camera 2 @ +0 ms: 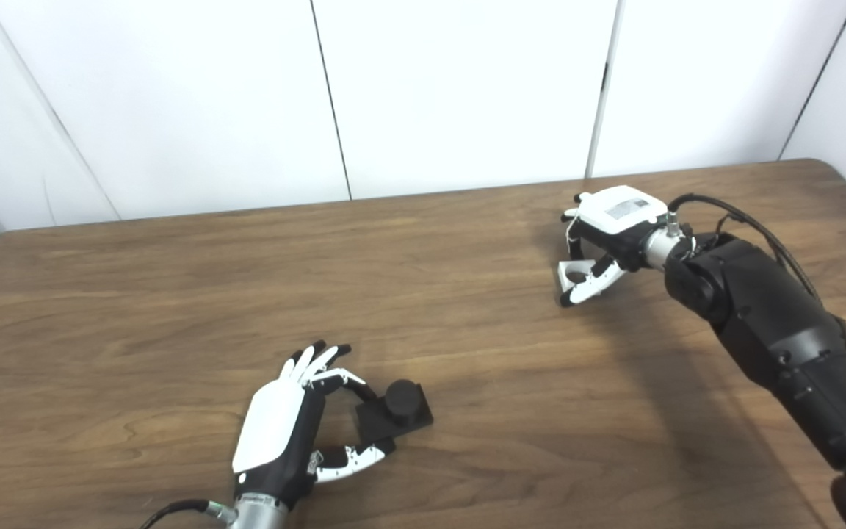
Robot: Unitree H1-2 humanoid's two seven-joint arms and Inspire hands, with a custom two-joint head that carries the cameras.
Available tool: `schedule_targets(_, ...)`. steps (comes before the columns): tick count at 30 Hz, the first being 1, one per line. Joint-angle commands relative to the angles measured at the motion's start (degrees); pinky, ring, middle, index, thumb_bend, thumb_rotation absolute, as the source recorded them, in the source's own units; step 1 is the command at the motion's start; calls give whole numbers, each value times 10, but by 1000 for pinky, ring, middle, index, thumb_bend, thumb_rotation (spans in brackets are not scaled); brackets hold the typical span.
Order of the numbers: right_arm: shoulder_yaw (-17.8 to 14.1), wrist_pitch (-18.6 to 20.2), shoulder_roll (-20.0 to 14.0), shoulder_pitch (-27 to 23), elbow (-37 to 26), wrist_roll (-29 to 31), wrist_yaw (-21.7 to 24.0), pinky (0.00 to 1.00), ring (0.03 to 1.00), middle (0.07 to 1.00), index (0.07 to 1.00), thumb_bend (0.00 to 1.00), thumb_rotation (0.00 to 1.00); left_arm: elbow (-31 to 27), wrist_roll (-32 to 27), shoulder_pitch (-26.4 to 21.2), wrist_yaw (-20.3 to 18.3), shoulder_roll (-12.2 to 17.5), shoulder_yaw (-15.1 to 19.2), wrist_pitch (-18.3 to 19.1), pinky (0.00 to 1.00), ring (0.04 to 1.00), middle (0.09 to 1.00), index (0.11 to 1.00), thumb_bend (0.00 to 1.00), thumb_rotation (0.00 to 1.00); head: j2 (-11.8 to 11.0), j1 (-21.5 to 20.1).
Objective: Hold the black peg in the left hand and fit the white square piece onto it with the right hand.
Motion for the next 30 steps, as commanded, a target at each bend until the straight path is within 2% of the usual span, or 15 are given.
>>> schedule_targets(1,-4,-4,3,-19,-3,7,-2,922,1000,914,503,591,222,5,5,4,2,-21,1,3,1000,985,906,507,523,154,0,-1)
schedule_targets(2,-4,-4,4,-20,-2,8,-3,922,1000,914,494,552,181,5,5,3,2,-22,1,3,1000,984,906,507,524,152,0,-1)
schedule_targets(5,-2,-7,4,-23,2,7,-5,916,1000,912,489,528,157,6,6,1,3,-23,1,4,1000,982,907,510,523,153,0,-2)
schedule_targets(30,-3,-13,0,-24,-1,7,-12,901,993,899,487,525,154,11,4,0,13,-23,0,-1,1000,978,904,506,523,147,-2,-1)
